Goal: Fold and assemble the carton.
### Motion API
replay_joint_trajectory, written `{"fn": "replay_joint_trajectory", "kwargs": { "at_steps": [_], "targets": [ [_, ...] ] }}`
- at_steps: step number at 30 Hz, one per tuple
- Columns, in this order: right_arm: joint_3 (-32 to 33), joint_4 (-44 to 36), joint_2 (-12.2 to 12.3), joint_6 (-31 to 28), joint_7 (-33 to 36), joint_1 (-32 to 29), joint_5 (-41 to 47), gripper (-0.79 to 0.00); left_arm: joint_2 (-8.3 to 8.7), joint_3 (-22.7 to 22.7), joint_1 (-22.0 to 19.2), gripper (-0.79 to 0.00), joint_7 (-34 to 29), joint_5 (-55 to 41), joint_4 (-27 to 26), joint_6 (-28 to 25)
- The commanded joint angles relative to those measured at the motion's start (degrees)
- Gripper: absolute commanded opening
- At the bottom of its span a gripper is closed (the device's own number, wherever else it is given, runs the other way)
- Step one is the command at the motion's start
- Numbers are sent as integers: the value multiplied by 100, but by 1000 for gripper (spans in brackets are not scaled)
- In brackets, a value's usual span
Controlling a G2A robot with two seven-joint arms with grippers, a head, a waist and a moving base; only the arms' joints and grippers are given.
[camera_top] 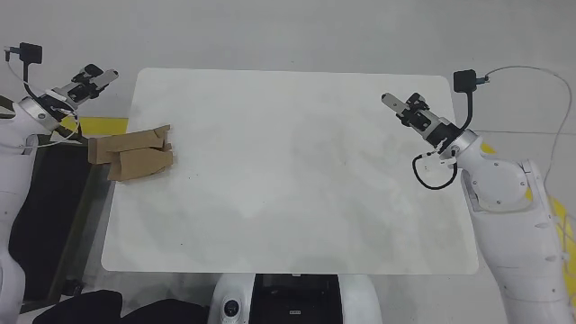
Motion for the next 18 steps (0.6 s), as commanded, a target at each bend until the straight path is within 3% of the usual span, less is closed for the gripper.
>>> {"fn": "replay_joint_trajectory", "kwargs": {
  "at_steps": [1, 9, 18],
  "targets": [
    [0, 0, 0, 0, 1, 0, 0, 0, 17, -60, 89, 0, 68, 16, 33, 163],
    [0, 0, 0, 0, 1, 0, 0, 0, 161, -419, 415, 0, -38, 74, 527, 313],
    [0, 0, 0, 0, 1, 0, 0, 0, 207, -628, 593, 0, -150, -128, 1286, 345]
  ]
}}
